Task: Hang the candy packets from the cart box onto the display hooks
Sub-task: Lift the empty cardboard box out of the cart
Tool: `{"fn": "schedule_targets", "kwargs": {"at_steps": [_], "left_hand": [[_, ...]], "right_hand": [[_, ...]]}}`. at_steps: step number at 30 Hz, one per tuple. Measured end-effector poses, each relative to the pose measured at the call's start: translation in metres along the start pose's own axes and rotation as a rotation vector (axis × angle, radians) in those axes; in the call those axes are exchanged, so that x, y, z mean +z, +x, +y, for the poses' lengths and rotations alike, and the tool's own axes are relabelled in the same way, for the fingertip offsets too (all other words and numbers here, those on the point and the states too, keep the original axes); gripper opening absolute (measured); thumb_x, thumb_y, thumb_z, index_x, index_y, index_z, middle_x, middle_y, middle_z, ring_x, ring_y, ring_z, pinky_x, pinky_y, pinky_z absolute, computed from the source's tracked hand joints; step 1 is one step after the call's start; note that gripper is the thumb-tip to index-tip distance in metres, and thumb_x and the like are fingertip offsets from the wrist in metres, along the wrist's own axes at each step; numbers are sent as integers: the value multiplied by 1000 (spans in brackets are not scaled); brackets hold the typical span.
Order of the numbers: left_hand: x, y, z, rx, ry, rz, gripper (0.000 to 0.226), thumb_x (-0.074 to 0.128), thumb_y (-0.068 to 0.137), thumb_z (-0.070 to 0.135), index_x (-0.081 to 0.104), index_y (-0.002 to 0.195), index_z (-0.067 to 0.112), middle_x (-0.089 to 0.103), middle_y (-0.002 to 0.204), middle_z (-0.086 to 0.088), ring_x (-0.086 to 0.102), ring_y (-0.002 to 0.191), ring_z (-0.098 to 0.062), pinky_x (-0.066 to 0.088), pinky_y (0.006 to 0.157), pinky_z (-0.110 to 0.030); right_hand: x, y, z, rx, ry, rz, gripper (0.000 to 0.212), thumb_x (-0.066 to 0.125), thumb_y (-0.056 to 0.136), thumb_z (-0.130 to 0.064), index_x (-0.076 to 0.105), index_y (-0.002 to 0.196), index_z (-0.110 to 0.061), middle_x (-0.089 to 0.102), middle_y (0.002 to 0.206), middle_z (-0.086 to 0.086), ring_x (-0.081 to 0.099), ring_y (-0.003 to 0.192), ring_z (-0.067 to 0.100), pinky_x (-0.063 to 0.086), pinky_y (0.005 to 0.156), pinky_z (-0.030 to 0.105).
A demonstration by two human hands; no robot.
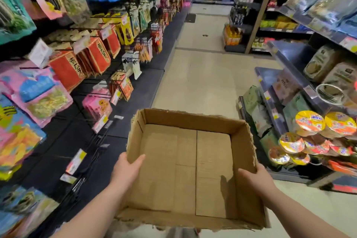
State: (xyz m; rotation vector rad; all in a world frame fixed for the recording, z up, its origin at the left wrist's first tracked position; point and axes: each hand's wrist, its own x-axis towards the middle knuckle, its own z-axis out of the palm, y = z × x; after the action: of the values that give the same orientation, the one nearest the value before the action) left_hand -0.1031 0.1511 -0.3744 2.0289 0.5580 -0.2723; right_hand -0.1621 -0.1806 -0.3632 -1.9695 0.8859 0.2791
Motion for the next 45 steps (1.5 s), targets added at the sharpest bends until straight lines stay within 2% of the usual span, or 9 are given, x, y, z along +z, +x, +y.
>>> {"fn": "schedule_targets", "kwargs": {"at_steps": [6, 14, 18, 24, 28, 32, 35, 39, 45], "left_hand": [[33, 88, 69, -45, 54, 19, 75, 62, 88, 48, 36, 146, 9, 48, 143, -13, 47, 128, -35, 41, 105, -47], [92, 164, 144, -54, 65, 26, 61, 62, 90, 42, 43, 139, 9, 55, 133, -11, 52, 121, -33, 45, 98, -44], [111, 195, 172, -57, 72, 18, 52, 60, 92, 40, 48, 132, 10, 59, 126, -10, 55, 114, -32, 46, 91, -40], [146, 247, 210, -49, 129, -48, 56, 60, 92, 39, 45, 136, 9, 56, 130, -12, 53, 118, -35, 45, 89, -40], [171, 294, 233, -42, 173, -120, 60, 60, 92, 39, 41, 140, 7, 53, 135, -14, 50, 123, -36, 43, 96, -41], [194, 355, 255, -49, 185, -220, 77, 60, 90, 47, 30, 149, 8, 44, 146, -13, 43, 132, -35, 39, 108, -49], [213, 410, 273, -65, 202, -284, 75, 60, 90, 45, 30, 149, 9, 43, 147, -13, 43, 133, -35, 38, 109, -50], [238, 475, 287, -91, 210, -344, 74, 60, 92, 37, 26, 151, 9, 38, 151, -14, 39, 136, -34, 34, 112, -46], [280, 562, 273, -194, 284, -361, 70, 58, 94, 36, 27, 151, 10, 41, 149, -14, 41, 135, -35, 35, 110, -48]], "right_hand": [[-9, 104, -56, 16, 17, -41, 61, 62, 90, -30, 36, 142, -10, 53, 134, 14, 54, 118, 34, 48, 99, 48], [-40, 214, -110, 30, -3, -69, 65, 60, 91, -34, 31, 144, -11, 49, 139, 14, 53, 120, 34, 47, 100, 47], [-48, 249, -127, 55, 27, -72, 64, 60, 92, -31, 30, 144, -10, 48, 139, 15, 52, 120, 34, 47, 99, 44], [-55, 296, -139, 146, 66, -49, 69, 63, 88, -36, 31, 144, -10, 52, 136, 15, 54, 119, 34, 46, 101, 46], [-54, 332, -153, 207, 74, -8, 69, 63, 88, -37, 32, 143, -10, 52, 135, 15, 55, 117, 34, 47, 100, 46], [-47, 378, -177, 273, 77, 41, 69, 63, 88, -36, 31, 144, -11, 53, 135, 15, 54, 118, 34, 47, 100, 45], [-37, 416, -199, 325, 91, 57, 62, 62, 90, -33, 34, 141, -11, 54, 131, 15, 55, 116, 34, 46, 100, 46], [-20, 473, -220, 383, 104, 58, 65, 63, 89, -31, 33, 143, -10, 53, 134, 16, 54, 117, 35, 45, 101, 48], [17, 566, -226, 458, 92, 8, 65, 62, 91, -29, 30, 145, -10, 49, 137, 15, 52, 120, 36, 45, 101, 46]]}}
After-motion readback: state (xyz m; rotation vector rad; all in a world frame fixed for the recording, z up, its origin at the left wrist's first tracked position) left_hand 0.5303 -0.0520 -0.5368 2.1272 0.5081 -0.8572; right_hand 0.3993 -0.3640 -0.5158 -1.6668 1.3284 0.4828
